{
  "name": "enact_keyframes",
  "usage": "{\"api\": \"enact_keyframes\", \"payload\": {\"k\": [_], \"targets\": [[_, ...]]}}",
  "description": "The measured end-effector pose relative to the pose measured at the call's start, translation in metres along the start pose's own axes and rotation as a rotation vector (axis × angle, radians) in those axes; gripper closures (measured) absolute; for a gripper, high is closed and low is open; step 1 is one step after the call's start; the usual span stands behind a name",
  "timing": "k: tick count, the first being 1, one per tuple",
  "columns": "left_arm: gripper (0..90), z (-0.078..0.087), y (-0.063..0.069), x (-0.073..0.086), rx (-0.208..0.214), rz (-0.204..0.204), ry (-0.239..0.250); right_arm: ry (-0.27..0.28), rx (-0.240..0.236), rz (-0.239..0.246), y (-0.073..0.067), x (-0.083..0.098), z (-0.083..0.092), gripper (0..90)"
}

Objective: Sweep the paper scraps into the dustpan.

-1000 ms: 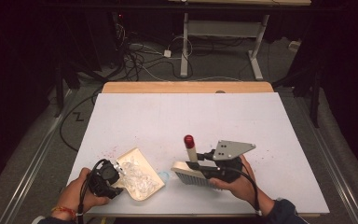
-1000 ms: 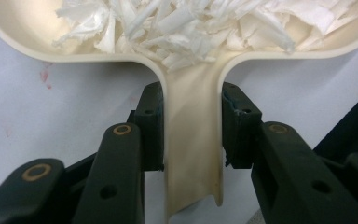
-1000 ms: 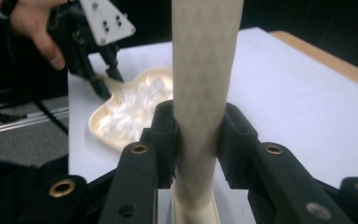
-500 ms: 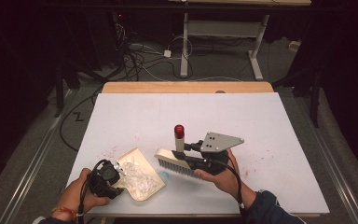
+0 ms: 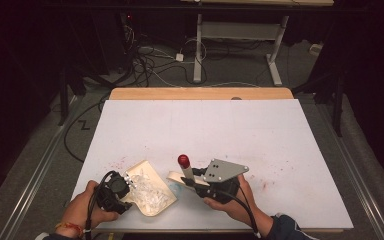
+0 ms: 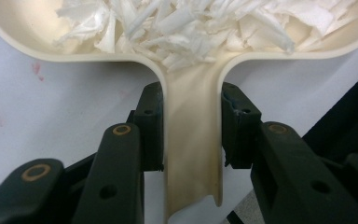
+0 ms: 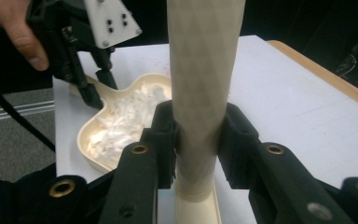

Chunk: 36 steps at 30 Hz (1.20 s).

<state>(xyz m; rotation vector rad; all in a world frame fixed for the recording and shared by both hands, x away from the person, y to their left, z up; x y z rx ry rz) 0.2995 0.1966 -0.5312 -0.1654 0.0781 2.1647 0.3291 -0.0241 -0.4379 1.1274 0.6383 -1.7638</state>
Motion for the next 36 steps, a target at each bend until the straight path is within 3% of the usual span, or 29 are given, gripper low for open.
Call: {"api": "enact_keyframes", "payload": {"k": [6,9,14,21,30,34,36], "targets": [[63.3,-0.001,0.000,0.000,-0.005,0.001,-0.011,-0.004,-0.015,0.004,-0.011,-0.001,-0.007,70.9],[63.3,-0.001,0.000,0.000,-0.007,0.000,-0.013,0.009,-0.049,-0.007,-0.020,-0.005,-0.010,71.2],[63.3,-0.002,0.000,-0.001,-0.009,-0.005,-0.014,0.067,-0.092,-0.017,-0.025,-0.018,-0.007,71.4],[63.3,-0.003,-0.001,0.000,-0.007,-0.012,-0.013,0.118,-0.080,-0.029,-0.006,-0.028,0.020,71.3],[63.3,-0.005,-0.001,-0.001,-0.008,-0.013,-0.020,0.122,0.013,-0.081,0.035,-0.015,0.061,71.3],[63.3,-0.005,-0.001,-0.001,-0.015,-0.018,-0.021,0.089,0.046,-0.091,0.046,-0.005,0.074,71.3],[63.2,-0.005,0.000,-0.002,-0.019,-0.023,-0.017,0.070,0.039,-0.101,0.046,0.001,0.079,71.3]]}}
Point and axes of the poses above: each handheld gripper's, and its own axes: z roughly backward along the jaws, x roughly out of its underside, y roughly to its right, the point moved 9 cm from there along -z, roughly forward along the jaws, and after that the axes turned 6 degrees about -z, right-handed, at the moved point
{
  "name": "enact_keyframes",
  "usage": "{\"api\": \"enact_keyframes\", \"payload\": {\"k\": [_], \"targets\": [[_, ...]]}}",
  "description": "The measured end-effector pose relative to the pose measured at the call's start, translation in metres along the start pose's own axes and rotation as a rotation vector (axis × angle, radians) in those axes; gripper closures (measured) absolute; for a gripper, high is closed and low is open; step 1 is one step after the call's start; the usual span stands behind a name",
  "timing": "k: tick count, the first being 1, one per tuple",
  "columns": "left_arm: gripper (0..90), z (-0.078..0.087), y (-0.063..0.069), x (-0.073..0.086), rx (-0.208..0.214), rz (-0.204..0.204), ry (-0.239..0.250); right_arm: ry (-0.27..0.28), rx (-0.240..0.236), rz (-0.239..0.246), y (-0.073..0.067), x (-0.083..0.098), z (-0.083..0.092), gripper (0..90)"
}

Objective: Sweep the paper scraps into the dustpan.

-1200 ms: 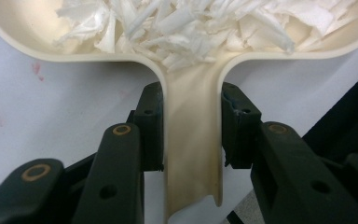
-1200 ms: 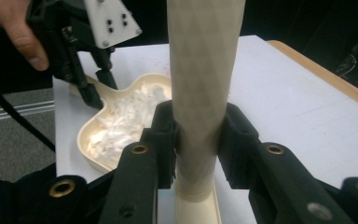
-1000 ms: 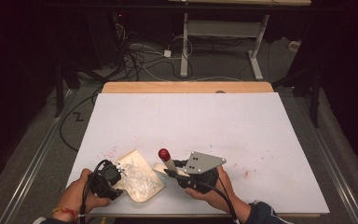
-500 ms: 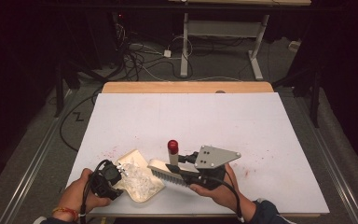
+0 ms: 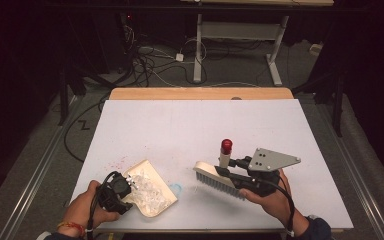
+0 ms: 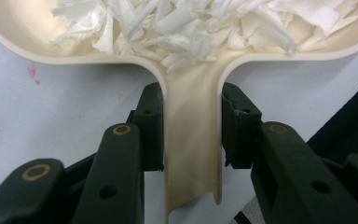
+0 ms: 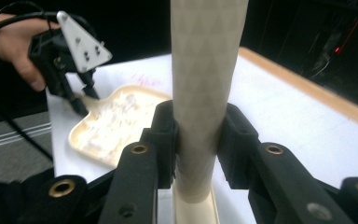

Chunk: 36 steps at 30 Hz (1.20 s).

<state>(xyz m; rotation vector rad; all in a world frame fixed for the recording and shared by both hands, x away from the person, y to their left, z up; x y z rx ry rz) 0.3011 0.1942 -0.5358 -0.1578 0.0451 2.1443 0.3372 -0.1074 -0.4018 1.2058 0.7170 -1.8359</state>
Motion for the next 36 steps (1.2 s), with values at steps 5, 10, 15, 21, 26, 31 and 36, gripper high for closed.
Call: {"api": "enact_keyframes", "payload": {"k": [5,10,15,21,26,31,36], "targets": [[63.2,-0.001,0.001,-0.002,-0.006,-0.006,-0.008,-0.061,-0.009,0.006,-0.005,0.014,0.001,71.3],[63.1,-0.001,0.002,-0.003,-0.009,-0.016,-0.011,-0.099,-0.031,-0.001,-0.012,0.024,-0.019,71.3],[63.1,-0.001,0.002,-0.004,-0.013,-0.019,-0.012,-0.065,-0.043,0.017,-0.018,0.018,-0.036,71.4],[63.1,-0.001,0.002,-0.006,-0.011,-0.023,-0.010,-0.054,-0.054,0.064,-0.030,0.009,-0.062,71.4],[63.1,-0.001,0.002,-0.007,-0.005,-0.025,-0.003,0.006,-0.066,0.049,-0.028,-0.003,-0.051,71.3],[63.1,-0.001,0.002,-0.007,-0.011,-0.024,-0.005,0.013,-0.016,0.045,-0.016,-0.007,-0.040,71.4],[63.1,-0.002,0.003,-0.009,-0.014,-0.025,-0.013,-0.007,0.046,0.054,-0.011,0.003,-0.046,71.4]]}}
Point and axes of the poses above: each handheld gripper's, and its own axes: z roughly backward along the jaws, x roughly out of its underside, y roughly to its right, the point moved 9 cm from there along -z, roughly forward along the jaws, and after that the axes turned 6 degrees about -z, right-handed, at the moved point
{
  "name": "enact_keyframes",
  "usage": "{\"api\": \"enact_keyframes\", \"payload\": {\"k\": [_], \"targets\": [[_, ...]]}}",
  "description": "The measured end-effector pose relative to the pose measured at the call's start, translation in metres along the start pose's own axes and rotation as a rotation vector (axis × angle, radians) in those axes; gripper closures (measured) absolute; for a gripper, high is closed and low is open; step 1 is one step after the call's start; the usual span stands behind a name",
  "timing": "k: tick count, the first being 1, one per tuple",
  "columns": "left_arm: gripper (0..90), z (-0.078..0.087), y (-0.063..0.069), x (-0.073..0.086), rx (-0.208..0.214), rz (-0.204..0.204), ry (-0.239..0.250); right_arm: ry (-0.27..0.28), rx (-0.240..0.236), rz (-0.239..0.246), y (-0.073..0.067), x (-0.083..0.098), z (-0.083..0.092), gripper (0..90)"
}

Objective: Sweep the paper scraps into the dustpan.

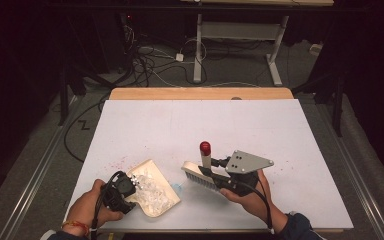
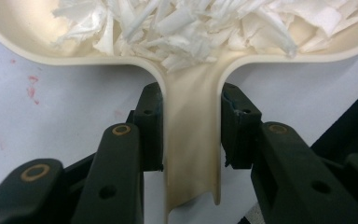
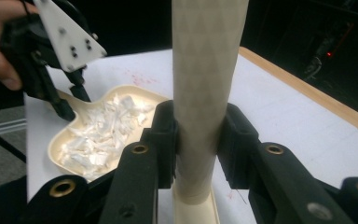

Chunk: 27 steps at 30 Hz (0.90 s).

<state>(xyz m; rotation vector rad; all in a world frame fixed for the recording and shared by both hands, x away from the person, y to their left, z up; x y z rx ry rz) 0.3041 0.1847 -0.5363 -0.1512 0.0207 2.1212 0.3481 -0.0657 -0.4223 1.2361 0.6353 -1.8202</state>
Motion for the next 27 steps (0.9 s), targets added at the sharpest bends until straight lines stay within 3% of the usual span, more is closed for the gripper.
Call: {"api": "enact_keyframes", "payload": {"k": [2,8,13,18,27], "targets": [[63.1,0.000,0.000,0.000,-0.002,0.000,-0.005,-0.018,0.007,0.017,-0.004,0.004,-0.007,71.4],[63.1,0.000,0.000,-0.002,-0.004,0.006,-0.007,-0.041,-0.084,0.062,-0.037,0.005,-0.023,71.2],[63.1,0.000,0.000,-0.004,0.002,0.013,0.004,-0.020,-0.170,0.059,-0.058,-0.001,-0.026,71.4],[63.1,0.000,0.000,-0.004,0.011,0.018,0.014,0.027,-0.211,0.020,-0.055,-0.012,-0.013,71.4],[63.1,0.001,-0.001,-0.007,0.026,0.038,0.035,0.053,-0.139,0.003,-0.031,-0.019,0.002,71.3]]}}
Point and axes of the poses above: each handheld gripper's, and its own axes: z roughly backward along the jaws, x roughly out of its underside, y roughly to its right, the point moved 9 cm from there along -z, roughly forward along the jaws, and after that the axes turned 6 degrees about -z, right-handed, at the moved point
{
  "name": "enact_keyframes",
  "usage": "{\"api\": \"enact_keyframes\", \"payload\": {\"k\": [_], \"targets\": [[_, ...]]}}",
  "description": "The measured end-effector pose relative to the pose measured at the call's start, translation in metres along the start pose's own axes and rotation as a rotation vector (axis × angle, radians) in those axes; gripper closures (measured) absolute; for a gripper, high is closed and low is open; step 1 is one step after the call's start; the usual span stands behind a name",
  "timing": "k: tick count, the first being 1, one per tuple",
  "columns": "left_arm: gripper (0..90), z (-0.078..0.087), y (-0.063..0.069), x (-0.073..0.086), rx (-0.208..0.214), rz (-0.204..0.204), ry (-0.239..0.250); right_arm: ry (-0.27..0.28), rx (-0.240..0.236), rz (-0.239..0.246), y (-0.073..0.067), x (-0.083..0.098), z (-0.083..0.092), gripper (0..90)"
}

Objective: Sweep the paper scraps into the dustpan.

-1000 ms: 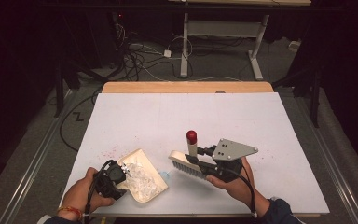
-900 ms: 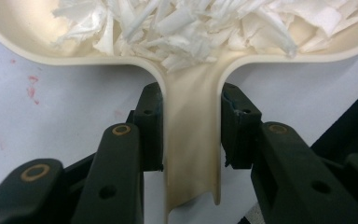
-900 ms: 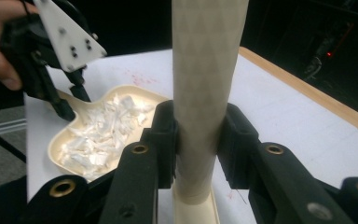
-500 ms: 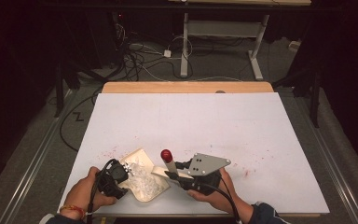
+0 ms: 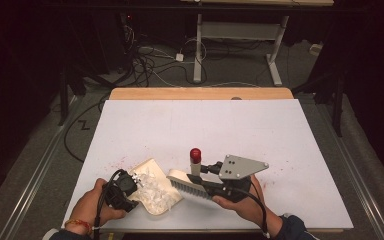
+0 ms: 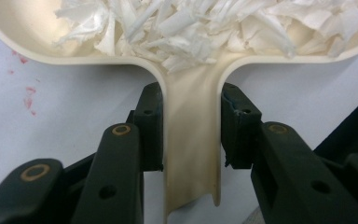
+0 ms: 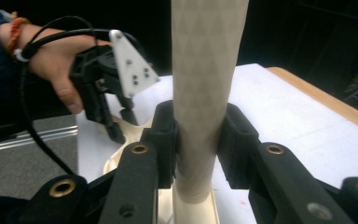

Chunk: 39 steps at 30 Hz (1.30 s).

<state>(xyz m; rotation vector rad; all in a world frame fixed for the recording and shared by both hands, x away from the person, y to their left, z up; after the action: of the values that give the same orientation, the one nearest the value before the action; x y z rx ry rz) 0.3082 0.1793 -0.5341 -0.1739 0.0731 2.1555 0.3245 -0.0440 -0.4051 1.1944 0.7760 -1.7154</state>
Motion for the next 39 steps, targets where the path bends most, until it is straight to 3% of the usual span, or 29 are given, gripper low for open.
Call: {"api": "enact_keyframes", "payload": {"k": [3,12,17,23,25,31,33,39], "targets": [[63.0,0.000,-0.001,-0.001,0.005,0.010,0.004,0.006,0.042,-0.002,0.011,-0.001,0.006,71.3],[62.5,-0.002,-0.003,-0.002,0.014,0.032,0.014,-0.014,0.107,-0.025,0.037,0.006,0.027,71.3],[62.8,-0.002,-0.002,-0.003,0.019,0.069,0.038,-0.013,0.136,-0.058,0.054,0.011,0.049,71.3],[63.0,-0.003,-0.005,-0.008,0.028,0.147,0.072,-0.012,0.160,-0.092,0.071,0.018,0.076,71.3],[62.9,-0.003,-0.008,-0.010,0.029,0.190,0.087,-0.013,0.153,-0.097,0.074,0.020,0.084,71.3],[62.6,-0.004,-0.020,-0.016,0.025,0.263,0.148,-0.036,0.120,-0.117,0.078,0.027,0.103,71.3],[61.6,-0.005,-0.024,-0.018,0.043,0.296,0.166,-0.050,0.105,-0.122,0.079,0.030,0.108,71.3],[59.5,-0.007,-0.032,-0.025,0.023,0.342,0.184,-0.107,0.050,-0.160,0.082,0.040,0.115,71.2]]}}
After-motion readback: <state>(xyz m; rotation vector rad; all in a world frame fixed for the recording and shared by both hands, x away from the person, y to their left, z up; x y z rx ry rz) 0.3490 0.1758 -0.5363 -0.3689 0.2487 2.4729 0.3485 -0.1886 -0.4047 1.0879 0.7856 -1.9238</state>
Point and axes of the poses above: each handheld gripper's, and its own axes: z roughly backward along the jaws, x roughly out of its underside, y roughly to its right, the point moved 9 cm from there along -z, roughly forward along the jaws, and after that the axes turned 6 degrees about -z, right-handed, at the moved point
